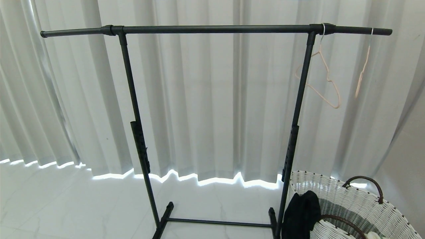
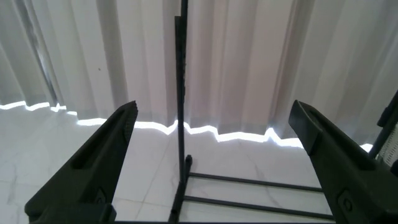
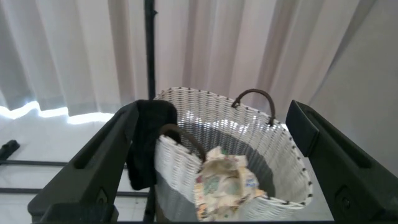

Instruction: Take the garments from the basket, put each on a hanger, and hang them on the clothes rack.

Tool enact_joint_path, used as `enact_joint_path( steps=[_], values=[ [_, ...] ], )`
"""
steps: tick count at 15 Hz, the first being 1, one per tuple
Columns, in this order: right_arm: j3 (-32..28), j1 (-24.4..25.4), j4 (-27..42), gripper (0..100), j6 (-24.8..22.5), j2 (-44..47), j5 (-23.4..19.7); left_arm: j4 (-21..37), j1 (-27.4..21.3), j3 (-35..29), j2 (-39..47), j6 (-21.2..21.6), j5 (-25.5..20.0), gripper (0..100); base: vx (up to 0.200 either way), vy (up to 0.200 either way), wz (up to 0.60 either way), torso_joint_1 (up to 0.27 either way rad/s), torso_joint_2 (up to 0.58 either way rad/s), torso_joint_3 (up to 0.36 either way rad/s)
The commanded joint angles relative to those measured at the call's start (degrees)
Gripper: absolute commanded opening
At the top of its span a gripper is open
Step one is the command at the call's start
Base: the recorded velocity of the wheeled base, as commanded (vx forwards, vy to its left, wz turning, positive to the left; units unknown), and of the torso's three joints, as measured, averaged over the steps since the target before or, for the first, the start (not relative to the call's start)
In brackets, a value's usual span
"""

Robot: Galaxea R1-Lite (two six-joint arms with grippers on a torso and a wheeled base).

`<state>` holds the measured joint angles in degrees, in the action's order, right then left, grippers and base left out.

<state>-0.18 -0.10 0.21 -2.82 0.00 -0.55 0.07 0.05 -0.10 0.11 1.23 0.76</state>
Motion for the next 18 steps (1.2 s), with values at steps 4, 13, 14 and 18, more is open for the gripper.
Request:
enact_joint_path(
  steps=[4, 13, 14, 18],
  values=[
    [0.01, 0.01, -0.03, 100, 0.27, 0.00, -0.07, -0.07, 0.04, 0.01, -0.02, -0.18, 0.04, 100, 0.000, -0.050, 0.00, 0.001, 0.00, 0.001],
    [0.01, 0.01, 0.06, 100, -2.72, 0.00, -0.33, 0.01, 0.04, 0.01, -0.02, -0.53, 0.04, 100, -0.067, 0.000, 0.00, 0.003, 0.00, 0.000],
    [0.01, 0.10, 0.06, 100, -2.81, 0.35, -0.33, 0.01, 0.04, 0.01, -0.02, -0.53, 0.04, 100, 0.000, 0.000, 0.00, 0.000, 0.00, 0.000],
    [0.01, 0.10, 0.06, 100, -2.81, 0.62, -0.33, 0.01, 0.04, 0.01, -0.02, -0.44, 0.04, 100, 0.000, 0.000, 0.00, 0.000, 0.00, 0.000]
  ],
)
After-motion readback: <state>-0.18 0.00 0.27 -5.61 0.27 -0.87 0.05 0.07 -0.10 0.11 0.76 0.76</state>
